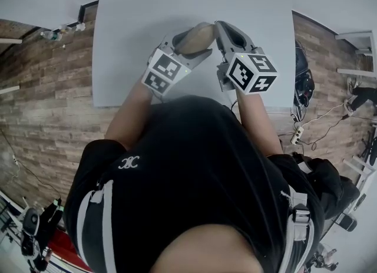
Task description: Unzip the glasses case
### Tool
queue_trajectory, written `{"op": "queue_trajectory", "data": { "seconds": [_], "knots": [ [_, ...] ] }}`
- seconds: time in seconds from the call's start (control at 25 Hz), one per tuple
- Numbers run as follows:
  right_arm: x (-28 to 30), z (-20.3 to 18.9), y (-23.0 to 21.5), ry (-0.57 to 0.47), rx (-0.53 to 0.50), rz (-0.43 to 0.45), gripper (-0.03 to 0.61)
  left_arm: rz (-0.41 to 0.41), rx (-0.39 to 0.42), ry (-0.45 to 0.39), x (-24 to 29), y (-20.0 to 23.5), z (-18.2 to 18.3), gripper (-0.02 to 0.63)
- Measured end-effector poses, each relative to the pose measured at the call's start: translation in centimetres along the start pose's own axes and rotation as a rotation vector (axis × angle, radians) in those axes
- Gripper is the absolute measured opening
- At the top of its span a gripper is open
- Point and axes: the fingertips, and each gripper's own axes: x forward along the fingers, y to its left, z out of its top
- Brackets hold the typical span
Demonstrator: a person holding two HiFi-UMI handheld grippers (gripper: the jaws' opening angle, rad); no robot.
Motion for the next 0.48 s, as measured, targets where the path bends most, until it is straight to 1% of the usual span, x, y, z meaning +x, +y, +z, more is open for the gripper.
{"op": "queue_trajectory", "data": {
  "seconds": [0.2,0.36,0.48],
  "knots": [
    [0.3,-0.5,-0.3,0.015,0.007,0.016,0.025,-0.051,-0.039,-0.027,-0.8,0.6,0.0,0.321],
    [0.5,-0.4,-0.1,0.021,-0.009,0.024,0.023,-0.081,-0.128,-0.106,-1.5,0.9,1.2,0.321],
    [0.5,-0.7,0.1,0.033,0.005,0.040,0.023,-0.089,-0.166,-0.122,-1.9,0.9,1.2,0.321]
  ]
}}
